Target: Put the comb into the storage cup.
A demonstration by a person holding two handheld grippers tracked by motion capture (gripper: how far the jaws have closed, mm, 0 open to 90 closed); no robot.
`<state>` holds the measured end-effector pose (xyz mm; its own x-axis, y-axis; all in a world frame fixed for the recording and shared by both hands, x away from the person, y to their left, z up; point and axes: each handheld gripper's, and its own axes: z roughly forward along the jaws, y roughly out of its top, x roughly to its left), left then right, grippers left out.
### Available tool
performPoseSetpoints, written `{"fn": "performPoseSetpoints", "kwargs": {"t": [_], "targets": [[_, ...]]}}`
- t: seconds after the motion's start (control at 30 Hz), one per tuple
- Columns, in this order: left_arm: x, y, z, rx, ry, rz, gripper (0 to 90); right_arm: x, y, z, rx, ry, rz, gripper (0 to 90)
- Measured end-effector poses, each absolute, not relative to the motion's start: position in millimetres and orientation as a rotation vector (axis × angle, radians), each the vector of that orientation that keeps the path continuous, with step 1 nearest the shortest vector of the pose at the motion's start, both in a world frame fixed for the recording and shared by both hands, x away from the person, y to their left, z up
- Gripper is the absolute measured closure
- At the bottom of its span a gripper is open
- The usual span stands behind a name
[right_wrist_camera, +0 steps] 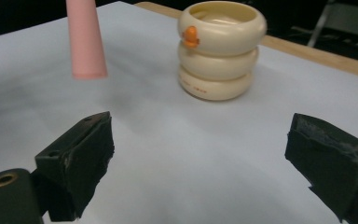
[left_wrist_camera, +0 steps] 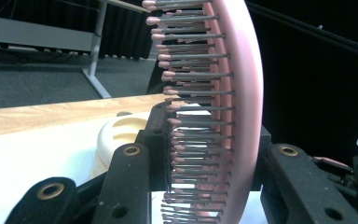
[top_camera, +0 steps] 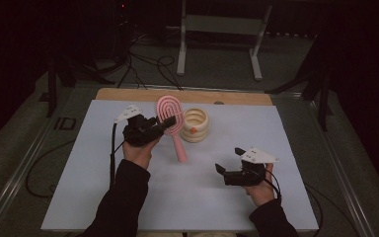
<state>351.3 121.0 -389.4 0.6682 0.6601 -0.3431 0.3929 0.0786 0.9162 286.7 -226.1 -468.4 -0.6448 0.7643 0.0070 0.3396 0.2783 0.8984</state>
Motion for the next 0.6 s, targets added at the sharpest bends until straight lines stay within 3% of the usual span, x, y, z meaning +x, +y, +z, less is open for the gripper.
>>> {"fn": "performPoseSetpoints", "kwargs": {"t": [0.6], "targets": [[365.5, 121.4, -381.7, 1.572, 0.9, 0.266, 65.3, 272.5, -248.7, -484.0, 1.062, 2.042, 1.389, 7.8]]}}
